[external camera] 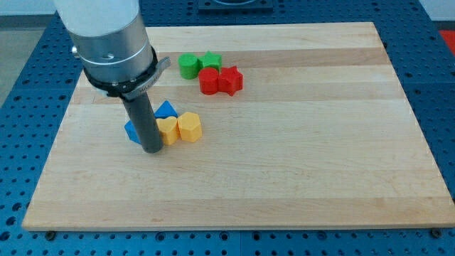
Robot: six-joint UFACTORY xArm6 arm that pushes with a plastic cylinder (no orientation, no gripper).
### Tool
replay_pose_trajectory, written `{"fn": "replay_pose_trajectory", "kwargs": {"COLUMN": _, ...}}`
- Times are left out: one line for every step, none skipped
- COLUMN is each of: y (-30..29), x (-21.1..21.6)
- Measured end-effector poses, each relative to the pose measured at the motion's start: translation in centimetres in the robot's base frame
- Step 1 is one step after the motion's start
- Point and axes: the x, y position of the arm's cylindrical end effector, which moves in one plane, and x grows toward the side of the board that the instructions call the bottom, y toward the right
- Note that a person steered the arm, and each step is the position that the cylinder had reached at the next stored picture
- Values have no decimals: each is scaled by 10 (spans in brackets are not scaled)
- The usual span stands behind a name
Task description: Push the green circle to the right of the hexagon
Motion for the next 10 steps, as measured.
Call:
{"fn": "replay_pose_trajectory", "kwargs": {"y": 0, "x": 0}}
{"fn": "replay_pose_trajectory", "kwargs": {"y": 0, "x": 4}}
{"fn": "replay_pose_trajectory", "kwargs": {"y": -7, "x": 25}}
{"fn": "replay_pose_trajectory", "kwargs": {"y": -30, "x": 27}}
{"fn": "replay_pose_trajectory", "kwargs": {"y": -65, "x": 26}}
{"fn": "replay_pose_trajectory", "kwargs": {"y": -106, "x": 5}}
{"fn": "replay_pose_trajectory", "kwargs": {"y": -101, "x": -43}}
{"fn": "replay_pose_trajectory", "kwargs": {"y": -76, "x": -81}}
{"fn": "replay_pose_trajectory", "kwargs": {"y": -51, "x": -147}}
{"fn": "replay_pose_trajectory", "kwargs": {"y": -43, "x": -176}}
